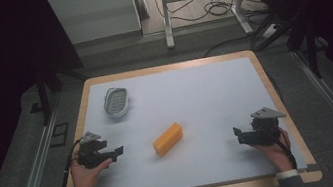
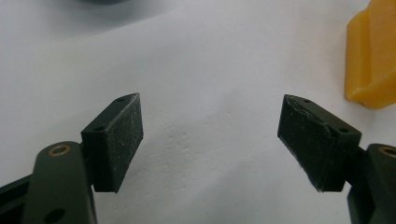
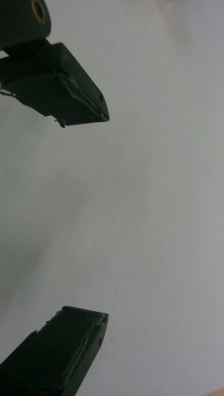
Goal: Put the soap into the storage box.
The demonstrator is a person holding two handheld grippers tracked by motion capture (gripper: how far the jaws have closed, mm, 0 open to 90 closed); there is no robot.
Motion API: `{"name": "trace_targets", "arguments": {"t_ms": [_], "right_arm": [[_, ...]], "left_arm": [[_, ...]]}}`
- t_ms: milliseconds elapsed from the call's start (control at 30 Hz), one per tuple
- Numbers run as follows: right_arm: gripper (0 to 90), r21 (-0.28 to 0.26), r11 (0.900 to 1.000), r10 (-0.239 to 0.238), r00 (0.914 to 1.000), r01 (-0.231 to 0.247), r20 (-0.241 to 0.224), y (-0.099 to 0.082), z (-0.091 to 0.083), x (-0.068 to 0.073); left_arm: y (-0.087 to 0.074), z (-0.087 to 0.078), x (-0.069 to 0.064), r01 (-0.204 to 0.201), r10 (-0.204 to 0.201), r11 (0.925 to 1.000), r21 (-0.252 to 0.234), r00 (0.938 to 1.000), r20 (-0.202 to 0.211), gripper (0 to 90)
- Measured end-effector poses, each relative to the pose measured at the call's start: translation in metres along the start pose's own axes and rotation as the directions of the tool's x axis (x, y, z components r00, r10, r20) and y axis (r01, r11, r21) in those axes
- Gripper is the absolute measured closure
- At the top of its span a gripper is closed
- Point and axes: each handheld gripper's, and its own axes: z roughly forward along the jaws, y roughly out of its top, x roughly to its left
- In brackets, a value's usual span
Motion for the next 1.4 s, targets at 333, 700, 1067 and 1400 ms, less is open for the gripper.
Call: {"name": "trace_targets", "arguments": {"t_ms": [333,700,1067,1400], "right_arm": [[5.7,-0.057,0.9983,0.011,0.9999,-0.011,-0.002,0.001,-0.011,-0.01],[6.6,-0.047,0.9989,0.0,0.9999,0.0,-0.011,-0.002,-0.012,-0.01],[6.9,-0.036,0.9993,0.006,1.0,-0.007,-0.004,-0.004,-0.013,-0.013],[7.0,-0.03,0.9995,0.009,1.0,-0.008,0.001,-0.005,-0.013,-0.016]], "left_arm": [[0.0,-0.002,0.004,0.004,-0.004,1.0,0.009,1.0,-0.006,22.6],[0.0,-0.002,0.005,0.005,-0.005,1.0,0.008,1.0,-0.001,22.7],[0.0,-0.004,0.006,0.003,-0.003,0.9999,0.014,1.0,-0.004,22.3],[0.0,-0.004,0.006,0.004,-0.004,0.9999,0.016,0.9999,-0.009,22.2]]}}
